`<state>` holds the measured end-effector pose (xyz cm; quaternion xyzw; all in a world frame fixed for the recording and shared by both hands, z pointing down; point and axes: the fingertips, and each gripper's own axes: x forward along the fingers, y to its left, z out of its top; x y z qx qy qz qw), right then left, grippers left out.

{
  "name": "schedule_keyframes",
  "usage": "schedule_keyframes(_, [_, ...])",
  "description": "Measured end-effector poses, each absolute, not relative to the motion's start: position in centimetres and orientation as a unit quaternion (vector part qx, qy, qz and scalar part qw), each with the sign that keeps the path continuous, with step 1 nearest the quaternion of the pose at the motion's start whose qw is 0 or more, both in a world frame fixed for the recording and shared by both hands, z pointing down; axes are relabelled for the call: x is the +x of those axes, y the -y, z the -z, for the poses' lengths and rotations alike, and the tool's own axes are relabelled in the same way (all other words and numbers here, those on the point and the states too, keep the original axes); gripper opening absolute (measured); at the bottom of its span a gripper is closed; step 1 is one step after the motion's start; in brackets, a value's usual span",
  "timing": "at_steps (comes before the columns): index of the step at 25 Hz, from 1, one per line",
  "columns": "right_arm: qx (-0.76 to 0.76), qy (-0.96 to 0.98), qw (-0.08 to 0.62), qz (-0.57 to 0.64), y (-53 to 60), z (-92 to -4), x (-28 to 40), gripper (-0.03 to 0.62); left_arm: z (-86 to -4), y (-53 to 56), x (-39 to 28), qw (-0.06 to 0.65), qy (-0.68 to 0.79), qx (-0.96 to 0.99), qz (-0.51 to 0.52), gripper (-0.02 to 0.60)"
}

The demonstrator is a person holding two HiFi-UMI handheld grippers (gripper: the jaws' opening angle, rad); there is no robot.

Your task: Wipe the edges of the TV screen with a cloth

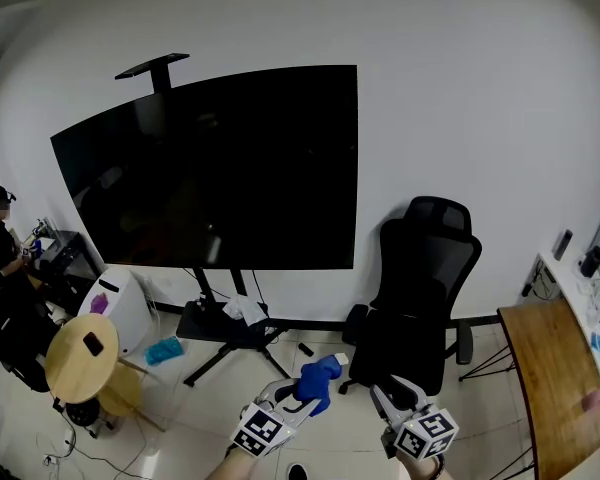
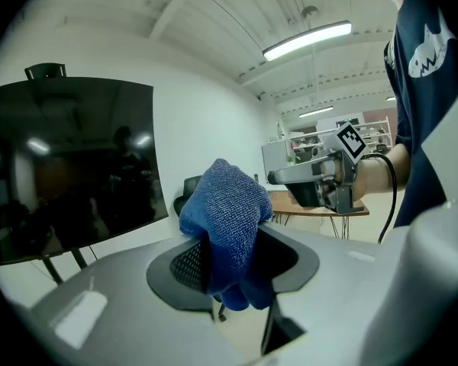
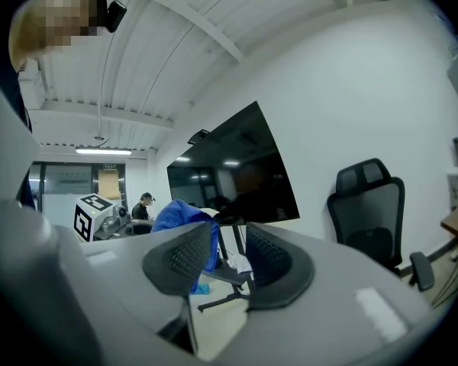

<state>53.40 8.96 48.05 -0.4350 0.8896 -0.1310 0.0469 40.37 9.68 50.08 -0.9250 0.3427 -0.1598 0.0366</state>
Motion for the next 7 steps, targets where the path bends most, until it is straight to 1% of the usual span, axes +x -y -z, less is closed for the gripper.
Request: schedule_keyframes(7, [-0.427, -0.895, 0.054, 0.118, -11.6, -47.2, 55.4, 0.15, -50.4, -13.3, 42.4, 0.035, -0.348, -0.923, 0.163, 0.14])
